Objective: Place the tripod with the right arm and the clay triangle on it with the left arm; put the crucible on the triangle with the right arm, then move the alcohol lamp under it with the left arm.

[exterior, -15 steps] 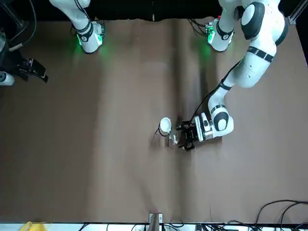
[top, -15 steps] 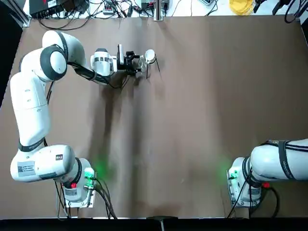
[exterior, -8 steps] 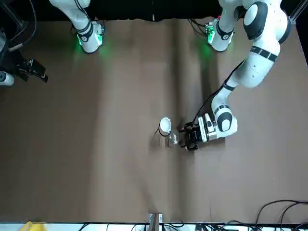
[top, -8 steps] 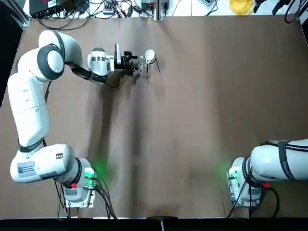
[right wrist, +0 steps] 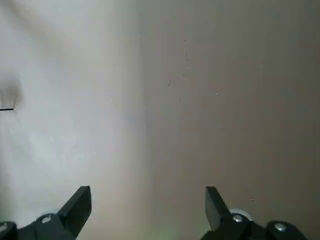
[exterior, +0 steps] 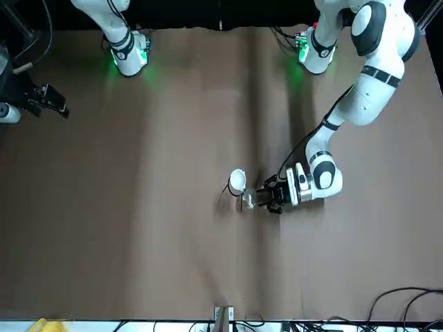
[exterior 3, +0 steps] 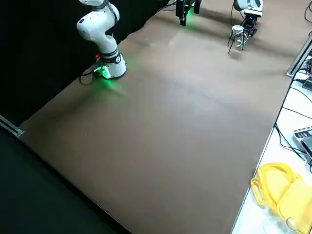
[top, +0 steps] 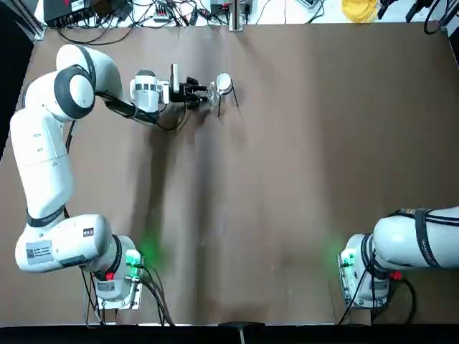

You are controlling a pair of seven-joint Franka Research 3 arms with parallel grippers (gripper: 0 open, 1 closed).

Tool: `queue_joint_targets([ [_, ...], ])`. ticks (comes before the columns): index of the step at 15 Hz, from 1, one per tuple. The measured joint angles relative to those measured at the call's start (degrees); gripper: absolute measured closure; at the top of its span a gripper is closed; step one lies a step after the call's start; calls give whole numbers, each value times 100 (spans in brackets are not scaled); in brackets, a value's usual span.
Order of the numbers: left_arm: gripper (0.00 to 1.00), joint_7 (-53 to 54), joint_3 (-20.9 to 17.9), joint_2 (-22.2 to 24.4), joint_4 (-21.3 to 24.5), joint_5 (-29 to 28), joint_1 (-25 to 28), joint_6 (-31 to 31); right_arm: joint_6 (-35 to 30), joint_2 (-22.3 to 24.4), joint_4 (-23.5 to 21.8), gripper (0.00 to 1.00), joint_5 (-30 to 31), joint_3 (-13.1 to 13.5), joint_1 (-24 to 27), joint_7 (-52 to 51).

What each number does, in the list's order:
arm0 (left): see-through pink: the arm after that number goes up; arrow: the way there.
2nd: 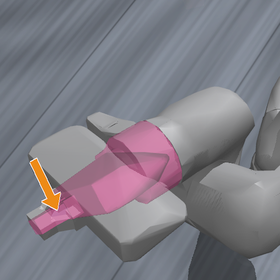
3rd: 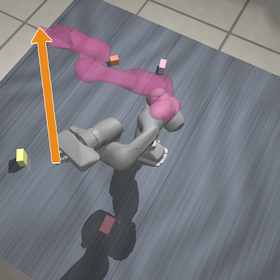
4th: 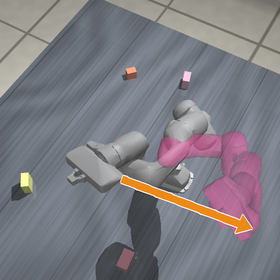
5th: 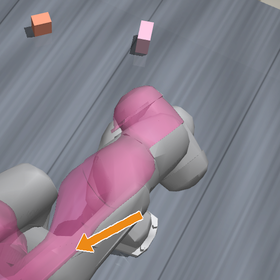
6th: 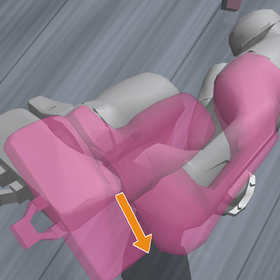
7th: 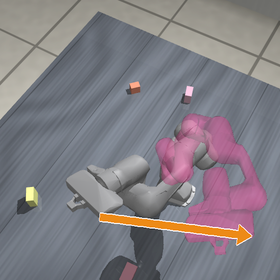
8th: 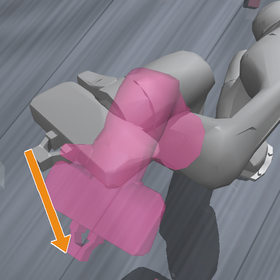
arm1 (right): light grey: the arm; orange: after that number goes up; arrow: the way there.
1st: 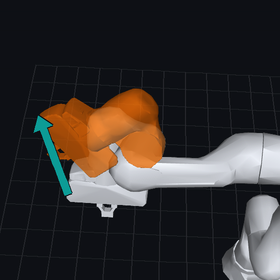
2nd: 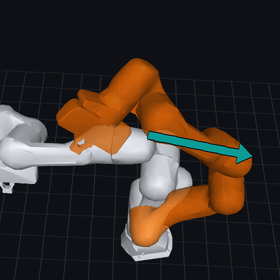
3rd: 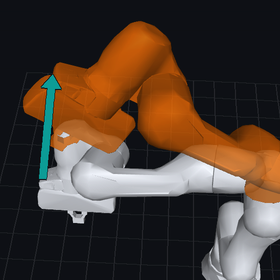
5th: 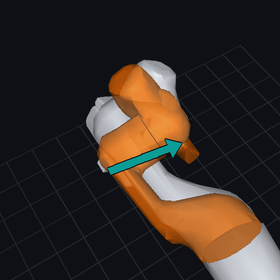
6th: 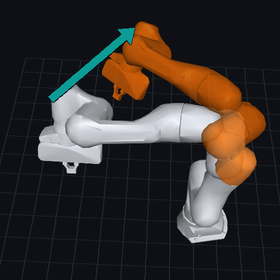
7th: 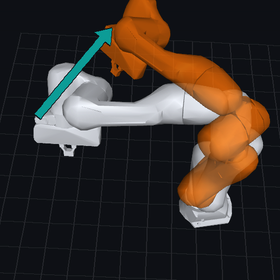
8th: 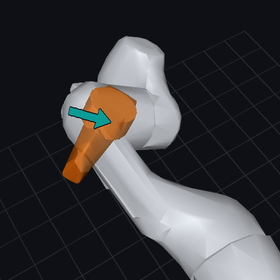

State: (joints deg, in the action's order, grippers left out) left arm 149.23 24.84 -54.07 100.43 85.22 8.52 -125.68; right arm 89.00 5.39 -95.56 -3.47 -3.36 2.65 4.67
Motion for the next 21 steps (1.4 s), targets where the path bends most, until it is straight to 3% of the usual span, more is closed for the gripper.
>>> queue_joint_targets([
  [2,53,-75,1,1,-10,-26,-2,56,0,-2,-2,0,0,0,0,0],
  [21,51,-200,7,-3,-76,70,-591,78,2,-36,-8,0,0,0,0,0],
])
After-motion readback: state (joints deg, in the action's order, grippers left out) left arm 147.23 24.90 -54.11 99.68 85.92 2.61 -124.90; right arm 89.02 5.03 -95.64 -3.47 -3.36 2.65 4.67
